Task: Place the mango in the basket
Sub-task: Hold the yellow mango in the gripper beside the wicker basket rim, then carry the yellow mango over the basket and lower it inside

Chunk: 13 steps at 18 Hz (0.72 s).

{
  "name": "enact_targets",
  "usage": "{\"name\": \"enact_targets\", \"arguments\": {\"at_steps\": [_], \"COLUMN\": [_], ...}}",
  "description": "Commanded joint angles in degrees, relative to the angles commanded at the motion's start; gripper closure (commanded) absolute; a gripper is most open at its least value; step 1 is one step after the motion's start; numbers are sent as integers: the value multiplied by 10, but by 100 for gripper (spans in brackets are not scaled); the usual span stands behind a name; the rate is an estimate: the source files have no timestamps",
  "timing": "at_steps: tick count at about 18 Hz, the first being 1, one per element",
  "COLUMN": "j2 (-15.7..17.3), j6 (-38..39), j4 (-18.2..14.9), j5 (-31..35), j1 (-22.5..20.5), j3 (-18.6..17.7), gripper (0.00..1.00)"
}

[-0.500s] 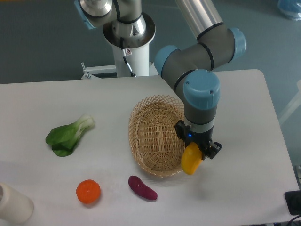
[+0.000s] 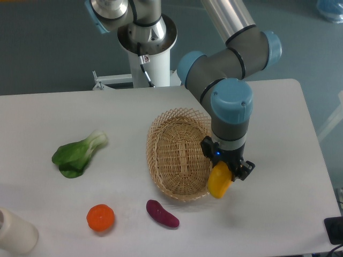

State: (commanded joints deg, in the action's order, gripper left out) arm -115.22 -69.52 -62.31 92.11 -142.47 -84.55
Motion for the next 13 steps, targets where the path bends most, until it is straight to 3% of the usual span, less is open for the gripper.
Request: {"name": "enact_targets", "arguments": {"at_steps": [6, 9, 13], "j2": [7, 25, 60], "j6": [-4, -32, -68], "j4": [3, 3, 16], "j5": [-11, -10, -13], "j1": [-1, 0, 4], "j3": [-17, -45, -119], "gripper": [52, 52, 52]}}
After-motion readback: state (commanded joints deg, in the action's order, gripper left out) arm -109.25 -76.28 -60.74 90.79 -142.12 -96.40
